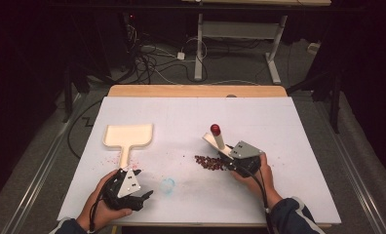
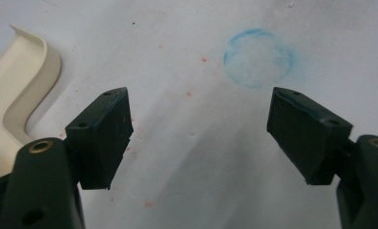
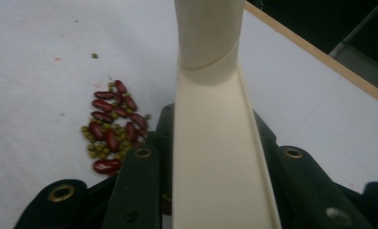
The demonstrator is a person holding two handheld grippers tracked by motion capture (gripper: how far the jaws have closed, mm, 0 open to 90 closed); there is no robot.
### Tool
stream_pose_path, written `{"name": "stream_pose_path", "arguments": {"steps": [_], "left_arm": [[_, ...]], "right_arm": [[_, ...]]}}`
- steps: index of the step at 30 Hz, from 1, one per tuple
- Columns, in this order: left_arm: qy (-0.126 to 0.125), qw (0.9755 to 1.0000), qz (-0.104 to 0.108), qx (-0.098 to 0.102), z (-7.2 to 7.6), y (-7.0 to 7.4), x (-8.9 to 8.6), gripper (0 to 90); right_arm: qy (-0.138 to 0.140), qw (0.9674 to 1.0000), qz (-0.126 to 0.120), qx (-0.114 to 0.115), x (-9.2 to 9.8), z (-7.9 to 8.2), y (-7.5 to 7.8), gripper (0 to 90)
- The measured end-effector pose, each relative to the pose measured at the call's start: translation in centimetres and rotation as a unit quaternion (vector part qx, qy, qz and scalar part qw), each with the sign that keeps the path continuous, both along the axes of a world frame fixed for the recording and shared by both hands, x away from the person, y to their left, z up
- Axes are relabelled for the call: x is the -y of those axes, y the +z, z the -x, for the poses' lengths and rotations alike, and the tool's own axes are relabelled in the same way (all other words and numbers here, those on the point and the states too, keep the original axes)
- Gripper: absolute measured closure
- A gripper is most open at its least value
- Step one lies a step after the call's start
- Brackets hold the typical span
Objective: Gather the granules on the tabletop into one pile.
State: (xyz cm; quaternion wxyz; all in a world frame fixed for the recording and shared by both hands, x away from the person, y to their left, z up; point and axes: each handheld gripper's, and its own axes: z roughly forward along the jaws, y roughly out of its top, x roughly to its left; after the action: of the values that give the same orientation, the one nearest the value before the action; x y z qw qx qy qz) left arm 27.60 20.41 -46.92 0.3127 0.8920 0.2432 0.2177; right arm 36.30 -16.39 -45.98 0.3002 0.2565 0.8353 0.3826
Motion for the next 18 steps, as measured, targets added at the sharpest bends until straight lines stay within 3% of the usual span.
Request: {"name": "stream_pose_path", "arguments": {"steps": [5, 10, 12, 14, 18], "left_arm": [[-0.001, 1.0, 0.0, 0.0, 0.0, 0.0, 0.0, 22.6], [0.0, 1.0, 0.001, 0.001, 0.0, 0.1, 0.0, 22.6], [0.0, 1.0, 0.002, 0.001, 0.0, 0.1, -0.1, 22.6], [0.0, 1.0, 0.001, 0.001, 0.0, 0.1, -0.1, 22.6], [0.001, 1.0, 0.0, 0.002, 0.0, 0.1, -0.1, 22.6]], "right_arm": [[-0.014, 0.9995, -0.029, -0.005, -1.6, 0.8, 0.1, 67.5], [-0.019, 0.9992, -0.034, 0.004, -2.3, 0.9, 0.3, 67.7], [-0.017, 0.9992, -0.037, 0.006, -2.3, 0.9, 0.6, 67.7], [-0.025, 0.9989, -0.034, 0.022, -2.3, 0.9, 1.1, 67.7], [-0.03, 0.9971, -0.065, 0.025, -2.3, 1.1, 2.4, 67.7]]}}
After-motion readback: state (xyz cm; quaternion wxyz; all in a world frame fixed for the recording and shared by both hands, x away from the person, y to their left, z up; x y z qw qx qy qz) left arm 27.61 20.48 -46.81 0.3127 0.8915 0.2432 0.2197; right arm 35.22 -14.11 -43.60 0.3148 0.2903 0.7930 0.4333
